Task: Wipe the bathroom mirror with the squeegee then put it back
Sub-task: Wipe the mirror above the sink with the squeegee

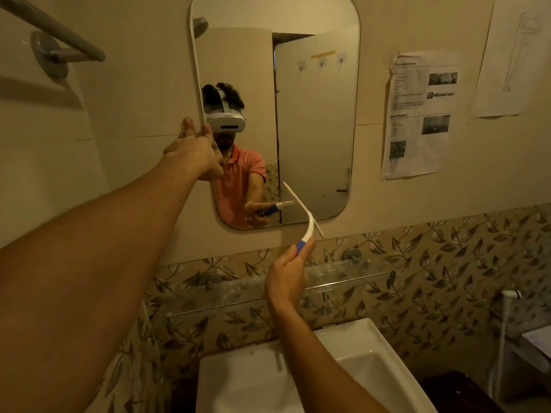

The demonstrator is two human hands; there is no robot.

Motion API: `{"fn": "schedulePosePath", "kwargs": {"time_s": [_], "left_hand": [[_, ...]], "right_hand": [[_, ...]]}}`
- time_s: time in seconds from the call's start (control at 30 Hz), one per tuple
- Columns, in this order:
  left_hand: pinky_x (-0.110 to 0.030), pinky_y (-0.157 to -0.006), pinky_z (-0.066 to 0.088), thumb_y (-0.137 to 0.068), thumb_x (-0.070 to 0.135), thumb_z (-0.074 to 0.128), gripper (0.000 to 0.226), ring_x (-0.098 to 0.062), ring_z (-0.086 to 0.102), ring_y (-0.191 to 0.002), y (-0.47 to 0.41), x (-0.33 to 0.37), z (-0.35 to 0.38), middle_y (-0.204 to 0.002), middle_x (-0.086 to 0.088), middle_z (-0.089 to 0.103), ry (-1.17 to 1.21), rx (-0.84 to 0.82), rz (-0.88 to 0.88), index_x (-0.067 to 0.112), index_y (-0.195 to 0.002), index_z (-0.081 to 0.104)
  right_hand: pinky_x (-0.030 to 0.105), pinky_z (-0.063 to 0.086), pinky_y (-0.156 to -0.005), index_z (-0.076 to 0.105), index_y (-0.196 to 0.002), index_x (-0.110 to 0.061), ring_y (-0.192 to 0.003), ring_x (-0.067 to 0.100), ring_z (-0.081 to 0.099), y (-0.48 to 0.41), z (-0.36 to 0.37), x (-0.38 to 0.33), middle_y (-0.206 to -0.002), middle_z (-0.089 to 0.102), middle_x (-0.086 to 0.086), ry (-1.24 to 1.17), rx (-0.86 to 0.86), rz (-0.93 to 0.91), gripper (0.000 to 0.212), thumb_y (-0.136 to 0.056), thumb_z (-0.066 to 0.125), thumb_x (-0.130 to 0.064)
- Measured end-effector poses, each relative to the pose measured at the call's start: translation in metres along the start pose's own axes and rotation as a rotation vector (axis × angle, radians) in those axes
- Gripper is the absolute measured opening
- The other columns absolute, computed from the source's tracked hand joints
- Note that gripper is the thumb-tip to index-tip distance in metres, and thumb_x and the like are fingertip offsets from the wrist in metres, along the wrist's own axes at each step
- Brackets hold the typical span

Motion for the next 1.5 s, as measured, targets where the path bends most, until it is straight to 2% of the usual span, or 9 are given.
{"fn": "schedulePosePath", "kwargs": {"time_s": [0.13,0.27,0.47,0.67,0.83,0.97,1.2,1.3,1.5], "left_hand": [[-0.059,-0.113,0.031,-0.091,0.02,0.06,0.101,-0.04,0.003,-0.152,0.001,0.0,-0.001,-0.162,-0.014,-0.028,0.0,0.001,-0.003,0.024,-0.159,-0.015],[-0.06,-0.114,0.029,-0.09,0.022,0.061,0.103,-0.039,0.001,-0.152,0.003,-0.002,-0.001,-0.162,-0.015,-0.028,0.002,-0.009,0.001,0.024,-0.158,-0.017],[-0.059,-0.114,0.028,-0.09,0.025,0.063,0.104,-0.039,0.004,-0.152,0.008,0.002,-0.002,-0.162,-0.012,-0.028,0.034,0.005,-0.027,0.026,-0.159,-0.015],[-0.057,-0.115,0.028,-0.09,0.027,0.064,0.102,-0.038,0.006,-0.152,0.006,0.005,-0.001,-0.163,-0.01,-0.028,0.037,0.005,-0.06,0.027,-0.16,-0.009],[-0.055,-0.117,0.024,-0.093,0.034,0.062,0.097,-0.04,0.007,-0.152,0.005,0.009,-0.001,-0.163,-0.008,-0.026,0.017,0.012,-0.085,0.029,-0.16,-0.008],[-0.058,-0.118,0.025,-0.09,0.031,0.063,0.1,-0.043,0.011,-0.15,-0.002,0.007,0.005,-0.163,-0.006,-0.027,0.005,0.019,-0.095,0.031,-0.159,-0.009],[-0.059,-0.118,0.025,-0.088,0.021,0.064,0.1,-0.045,0.01,-0.15,-0.009,0.003,0.008,-0.163,-0.004,-0.027,-0.012,0.025,-0.103,0.032,-0.159,-0.006],[-0.059,-0.117,0.026,-0.087,0.016,0.062,0.1,-0.044,0.011,-0.15,-0.01,0.002,0.008,-0.163,-0.003,-0.027,-0.013,0.019,-0.095,0.032,-0.159,-0.005],[-0.059,-0.115,0.03,-0.084,0.016,0.062,0.104,-0.044,0.013,-0.15,-0.009,-0.001,0.008,-0.162,-0.001,-0.029,0.003,0.01,-0.073,0.034,-0.159,-0.008]], "right_hand": [[0.024,0.043,-0.053,0.007,-0.16,-0.037,-0.063,0.014,0.057,0.001,-0.012,0.001,-0.078,0.06,0.004,0.017,-0.055,-0.041,0.055,-0.11,0.028,-0.035],[0.039,0.051,-0.057,0.013,-0.16,-0.037,-0.063,0.019,0.057,-0.017,-0.039,-0.018,-0.073,0.056,-0.001,0.023,-0.006,-0.161,0.053,-0.11,0.03,-0.036],[0.03,0.05,-0.048,0.007,-0.161,-0.038,-0.052,0.014,0.055,-0.073,-0.062,-0.084,-0.066,0.054,-0.003,0.198,-0.045,-0.541,0.057,-0.109,0.032,-0.037],[0.042,0.055,-0.055,-0.004,-0.161,-0.036,-0.055,0.02,0.056,-0.11,-0.041,-0.108,-0.068,0.057,0.002,0.475,-0.144,-0.829,0.062,-0.109,0.03,-0.041],[0.039,0.052,-0.051,-0.017,-0.157,-0.04,-0.054,0.021,0.054,-0.107,-0.035,-0.052,-0.071,0.057,0.006,0.558,-0.142,-0.852,0.074,-0.109,0.038,-0.031],[0.033,0.044,-0.042,-0.008,-0.16,-0.033,-0.047,0.017,0.046,-0.092,-0.037,0.003,-0.064,0.049,0.004,0.547,-0.131,-0.844,0.067,-0.109,0.036,-0.029],[0.035,0.043,-0.041,-0.015,-0.157,-0.041,-0.045,0.021,0.046,-0.064,-0.036,0.073,-0.059,0.049,0.003,0.522,-0.142,-0.774,0.06,-0.106,0.015,-0.047],[0.03,0.035,-0.042,-0.017,-0.156,-0.044,-0.044,0.019,0.043,-0.054,-0.036,0.093,-0.058,0.048,0.001,0.526,-0.138,-0.74,0.059,-0.105,0.013,-0.05],[0.03,0.035,-0.043,-0.025,-0.151,-0.049,-0.047,0.016,0.046,-0.04,-0.045,0.111,-0.061,0.049,-0.001,0.54,-0.166,-0.682,0.062,-0.101,0.01,-0.053]]}}
Point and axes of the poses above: each hand's wrist, its own y-axis away from the middle knuckle, its own z-axis out of the palm, x = y × z, the point moved 1 cm from there along -y, towards the middle knuckle
